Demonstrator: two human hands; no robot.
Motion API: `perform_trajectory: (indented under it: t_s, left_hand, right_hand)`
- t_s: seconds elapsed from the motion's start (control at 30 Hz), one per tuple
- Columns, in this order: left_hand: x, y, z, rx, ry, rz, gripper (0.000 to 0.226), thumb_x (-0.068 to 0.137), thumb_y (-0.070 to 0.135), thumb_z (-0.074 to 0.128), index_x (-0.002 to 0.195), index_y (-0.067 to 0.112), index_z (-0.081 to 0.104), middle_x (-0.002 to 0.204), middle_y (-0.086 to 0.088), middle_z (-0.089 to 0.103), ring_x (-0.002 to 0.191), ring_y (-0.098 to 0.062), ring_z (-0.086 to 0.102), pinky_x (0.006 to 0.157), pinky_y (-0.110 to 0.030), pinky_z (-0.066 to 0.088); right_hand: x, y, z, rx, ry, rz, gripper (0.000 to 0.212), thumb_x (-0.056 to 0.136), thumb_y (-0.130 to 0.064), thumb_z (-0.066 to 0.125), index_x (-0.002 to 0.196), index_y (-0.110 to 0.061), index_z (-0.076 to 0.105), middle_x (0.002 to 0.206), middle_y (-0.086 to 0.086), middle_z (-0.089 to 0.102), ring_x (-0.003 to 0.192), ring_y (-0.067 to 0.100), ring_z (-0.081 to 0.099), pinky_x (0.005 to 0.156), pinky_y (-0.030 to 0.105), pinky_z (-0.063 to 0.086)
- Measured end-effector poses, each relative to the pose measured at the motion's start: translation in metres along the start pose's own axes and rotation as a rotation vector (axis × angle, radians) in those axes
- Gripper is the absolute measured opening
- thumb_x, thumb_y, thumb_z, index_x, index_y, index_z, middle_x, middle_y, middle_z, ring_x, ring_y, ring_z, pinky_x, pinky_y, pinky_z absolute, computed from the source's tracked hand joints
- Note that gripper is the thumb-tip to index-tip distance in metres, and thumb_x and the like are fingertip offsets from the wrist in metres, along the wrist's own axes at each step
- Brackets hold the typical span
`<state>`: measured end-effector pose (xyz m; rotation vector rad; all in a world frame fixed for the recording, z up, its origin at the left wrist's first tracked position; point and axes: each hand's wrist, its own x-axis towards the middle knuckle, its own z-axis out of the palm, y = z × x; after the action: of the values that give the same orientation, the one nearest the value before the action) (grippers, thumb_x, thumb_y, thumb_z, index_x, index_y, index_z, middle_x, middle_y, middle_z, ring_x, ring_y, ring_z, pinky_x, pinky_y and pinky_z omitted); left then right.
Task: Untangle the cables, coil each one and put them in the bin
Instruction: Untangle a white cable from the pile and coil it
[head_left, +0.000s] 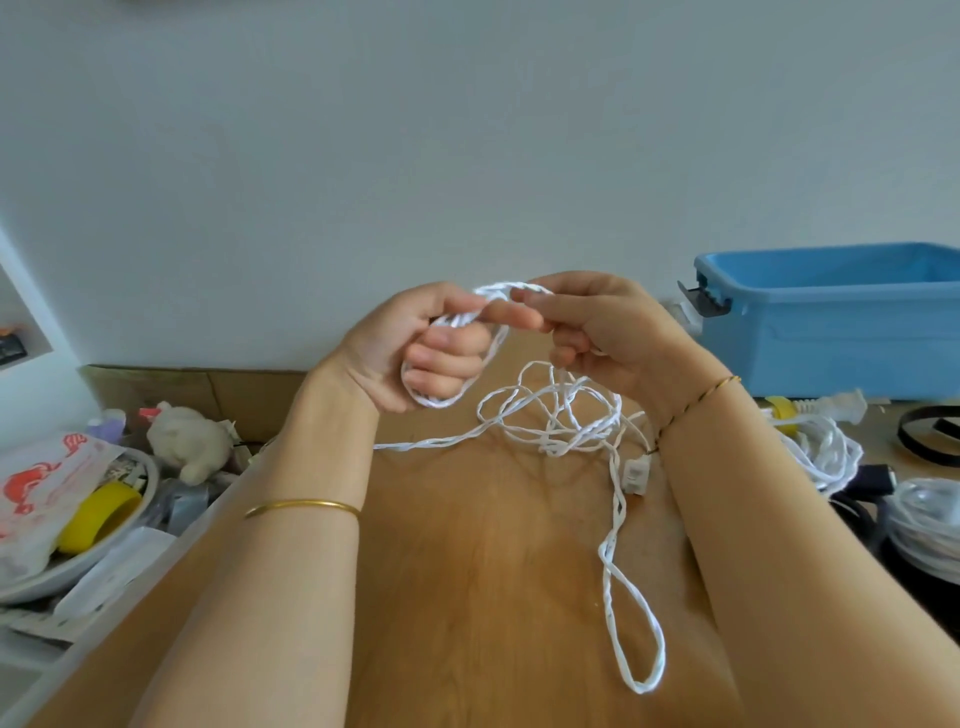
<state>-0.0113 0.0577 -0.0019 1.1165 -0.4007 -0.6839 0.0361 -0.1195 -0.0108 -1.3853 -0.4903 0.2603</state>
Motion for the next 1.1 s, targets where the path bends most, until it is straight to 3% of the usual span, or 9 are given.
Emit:
perform_trajectory:
  t_s: [0.17, 0.4, 0.57, 0.67, 0.83, 0.93, 1.0, 1.07, 1.1]
  left_hand:
    - [-0.002, 0.004, -0.01, -0.402, -0.162, 0.207, 0.041, 0.097, 0.016, 0.038, 0.129, -0.009, 0.044, 0.058, -0.001, 0.037, 0.048, -0.011, 0.036, 0.044, -0.025, 0.035]
    - [0.003, 0.005, -0.001, -0.669, 0.231, 0.693, 0.041, 0.087, 0.004, 0.044, 0.121, -0.019, 0.049, 0.049, -0.005, 0.045, 0.038, -0.013, 0.042, 0.062, -0.037, 0.059]
    - [0.003, 0.009, -0.008, -0.764, 0.267, 0.96, 0.037, 0.101, 0.009, 0.033, 0.126, -0.018, 0.04, 0.052, -0.002, 0.043, 0.037, -0.013, 0.042, 0.08, -0.048, 0.049]
    - [0.006, 0.009, -0.01, -0.67, 0.383, 1.011, 0.035, 0.104, 0.02, 0.031, 0.117, -0.007, 0.049, 0.051, 0.0, 0.045, 0.037, -0.011, 0.043, 0.083, -0.048, 0.048]
    - [0.002, 0.012, -0.014, -0.547, 0.523, 1.091, 0.032, 0.104, 0.021, 0.032, 0.079, 0.009, 0.048, 0.06, 0.0, 0.052, 0.049, -0.01, 0.051, 0.087, -0.053, 0.045]
    - [0.004, 0.01, -0.017, -0.47, 0.708, 1.077, 0.025, 0.103, 0.012, 0.036, 0.081, 0.012, 0.047, 0.067, 0.001, 0.056, 0.055, -0.008, 0.056, 0.096, -0.058, 0.041]
    - [0.01, 0.004, -0.017, -0.237, 0.872, 1.021, 0.021, 0.103, 0.01, 0.037, 0.085, 0.013, 0.047, 0.068, 0.001, 0.055, 0.056, -0.006, 0.057, 0.096, -0.056, 0.044]
    - [0.015, -0.001, -0.016, 0.084, 1.023, 0.951, 0.017, 0.103, 0.008, 0.036, 0.114, 0.014, 0.047, 0.074, -0.001, 0.052, 0.059, -0.005, 0.056, 0.09, -0.051, 0.05]
    - [0.018, -0.003, -0.016, 0.248, 1.088, 0.908, 0.031, 0.103, 0.007, 0.036, 0.132, 0.015, 0.039, 0.076, -0.001, 0.052, 0.06, -0.004, 0.056, 0.086, -0.046, 0.052]
  right_hand:
    - [0.006, 0.007, 0.002, 0.264, -0.112, 0.154, 0.011, 0.09, -0.004, 0.057, 0.08, -0.008, 0.055, 0.064, 0.003, 0.043, 0.036, 0.001, 0.028, 0.031, 0.011, 0.022]
    - [0.009, 0.008, 0.005, 0.36, -0.09, 0.248, 0.024, 0.096, -0.002, 0.046, 0.072, -0.005, 0.045, 0.064, 0.004, 0.04, 0.031, 0.0, 0.027, 0.029, 0.007, 0.017]
    - [0.009, 0.015, 0.003, 0.122, 0.01, 0.227, 0.024, 0.096, -0.005, 0.049, 0.072, -0.002, 0.049, 0.065, 0.008, 0.043, 0.03, 0.001, 0.03, 0.028, 0.01, 0.022]
    - [0.007, 0.015, 0.012, -0.102, -0.068, 0.151, 0.022, 0.098, -0.01, 0.048, 0.077, -0.004, 0.055, 0.062, 0.005, 0.044, 0.032, 0.002, 0.029, 0.03, 0.013, 0.023]
    - [-0.002, 0.007, 0.016, -0.542, -0.227, -0.001, 0.02, 0.096, -0.011, 0.048, 0.09, -0.003, 0.066, 0.058, 0.002, 0.046, 0.037, 0.005, 0.031, 0.036, 0.017, 0.025]
    - [-0.011, 0.0, 0.023, -0.844, -0.412, 0.004, 0.023, 0.096, -0.017, 0.049, 0.1, -0.008, 0.07, 0.056, 0.001, 0.051, 0.04, 0.01, 0.039, 0.043, 0.016, 0.038]
    - [-0.015, -0.006, 0.026, -0.881, -0.462, 0.014, 0.019, 0.094, -0.022, 0.055, 0.098, -0.011, 0.07, 0.051, 0.001, 0.052, 0.043, 0.013, 0.044, 0.049, 0.012, 0.041]
    - [-0.016, -0.011, 0.024, -0.888, -0.407, -0.02, 0.014, 0.088, -0.023, 0.063, 0.086, -0.01, 0.068, 0.047, -0.001, 0.052, 0.046, 0.014, 0.046, 0.048, 0.009, 0.039]
    - [-0.014, -0.014, 0.022, -0.875, -0.354, -0.047, 0.013, 0.086, -0.021, 0.066, 0.081, -0.008, 0.066, 0.047, -0.001, 0.051, 0.047, 0.014, 0.047, 0.048, 0.01, 0.04]
